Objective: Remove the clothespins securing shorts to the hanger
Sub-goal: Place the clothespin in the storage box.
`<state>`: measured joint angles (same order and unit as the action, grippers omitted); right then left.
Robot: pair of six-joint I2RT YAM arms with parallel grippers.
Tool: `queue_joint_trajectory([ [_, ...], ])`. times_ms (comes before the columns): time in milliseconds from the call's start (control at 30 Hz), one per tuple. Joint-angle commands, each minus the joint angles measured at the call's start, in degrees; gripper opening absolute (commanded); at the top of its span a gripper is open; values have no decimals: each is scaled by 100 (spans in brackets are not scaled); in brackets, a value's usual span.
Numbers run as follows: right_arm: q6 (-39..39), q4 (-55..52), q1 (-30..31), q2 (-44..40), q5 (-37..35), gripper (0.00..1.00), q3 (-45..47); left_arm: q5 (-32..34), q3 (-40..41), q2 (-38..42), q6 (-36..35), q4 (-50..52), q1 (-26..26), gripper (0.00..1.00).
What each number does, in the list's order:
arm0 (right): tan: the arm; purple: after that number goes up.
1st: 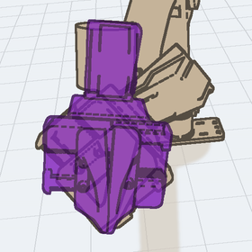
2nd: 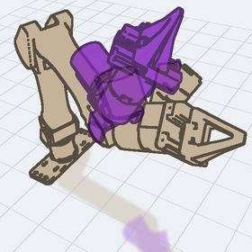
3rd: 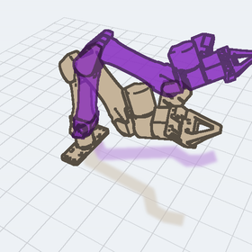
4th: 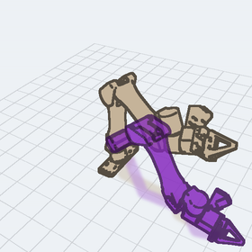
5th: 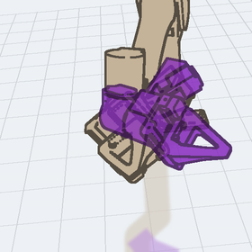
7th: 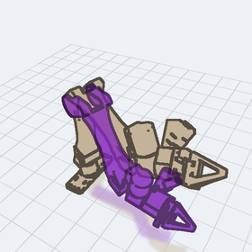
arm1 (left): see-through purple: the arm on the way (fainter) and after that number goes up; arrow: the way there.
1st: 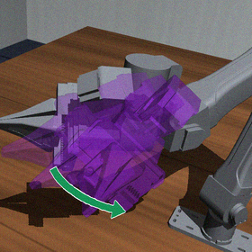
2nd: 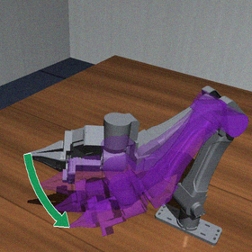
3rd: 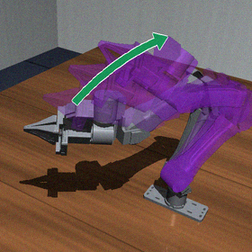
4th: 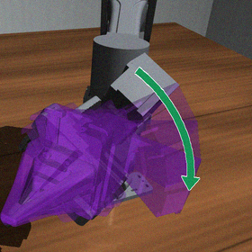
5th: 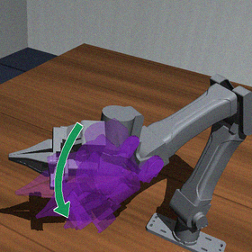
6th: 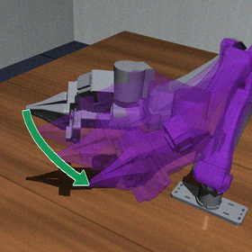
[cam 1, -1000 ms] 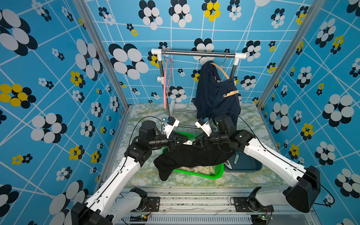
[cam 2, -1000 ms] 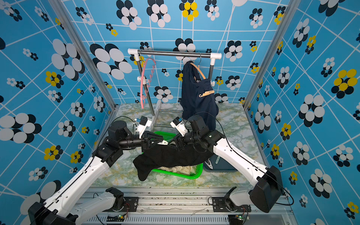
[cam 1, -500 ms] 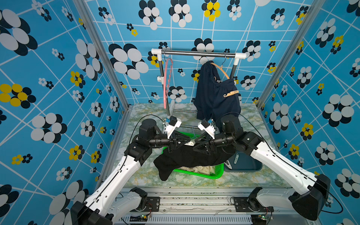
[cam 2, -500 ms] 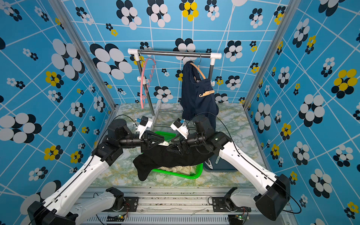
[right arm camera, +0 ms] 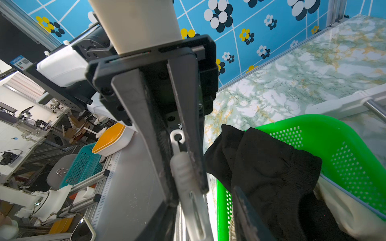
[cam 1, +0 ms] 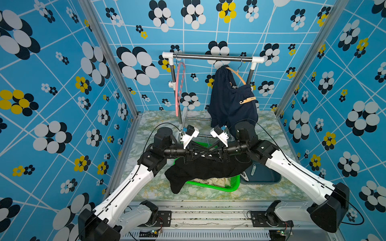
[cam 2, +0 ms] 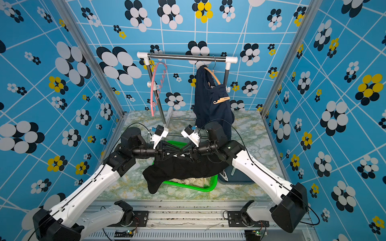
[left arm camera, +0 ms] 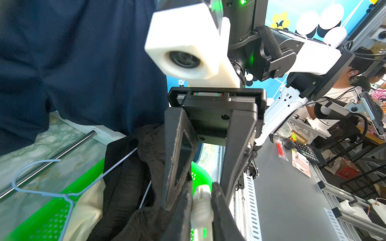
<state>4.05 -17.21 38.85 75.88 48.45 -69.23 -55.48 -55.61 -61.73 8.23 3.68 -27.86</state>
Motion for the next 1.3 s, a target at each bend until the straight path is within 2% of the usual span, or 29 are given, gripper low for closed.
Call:
queue_joint_trajectory([
  [0, 100, 167, 0, 75, 209, 38, -88, 45, -139, -38, 83, -271, -52, 0],
  [100, 95, 162, 3, 93, 225, 13, -99, 81, -126, -64, 155, -396, -60, 0],
  [200, 73, 143, -2, 44, 97, 0, -69, 140, -134, -59, 208, -425, -62, 1],
  [233, 55, 134, -1, 18, 32, 0, -58, 173, -149, -58, 217, -408, -58, 8],
  [267, 34, 119, 1, -22, -62, 0, -43, 228, -162, -38, 222, -370, -59, 22],
  [333, -17, 29, -1, -93, -267, 0, -17, 334, -193, -1, 225, -304, -53, 57],
  [367, -53, -51, 0, -136, -452, 0, -16, 450, -201, 33, 216, -260, -49, 70],
  [433, -84, -303, -1, -232, -994, 0, 17, 680, -202, 107, 182, -227, -58, 82],
  [533, 53, -755, 0, -469, -2195, 0, 161, 1246, -181, 153, 166, -231, -62, 97],
  [733, 857, -1879, -9, -1261, -4673, 0, 721, 2125, -658, -417, -36, 618, -49, 99],
  [900, 1708, -3004, -117, -1750, -6431, 0, 1067, 2358, -1136, -1387, -8, 1139, -12, 99],
  [1133, 2588, -3407, -641, -2172, -7243, 0, 1714, 2001, -1410, -2663, 814, 632, 409, 99],
  [1267, 2836, -3253, -1191, -2335, -7234, 0, 2209, 1992, -1789, -3315, 929, 715, 448, 99],
])
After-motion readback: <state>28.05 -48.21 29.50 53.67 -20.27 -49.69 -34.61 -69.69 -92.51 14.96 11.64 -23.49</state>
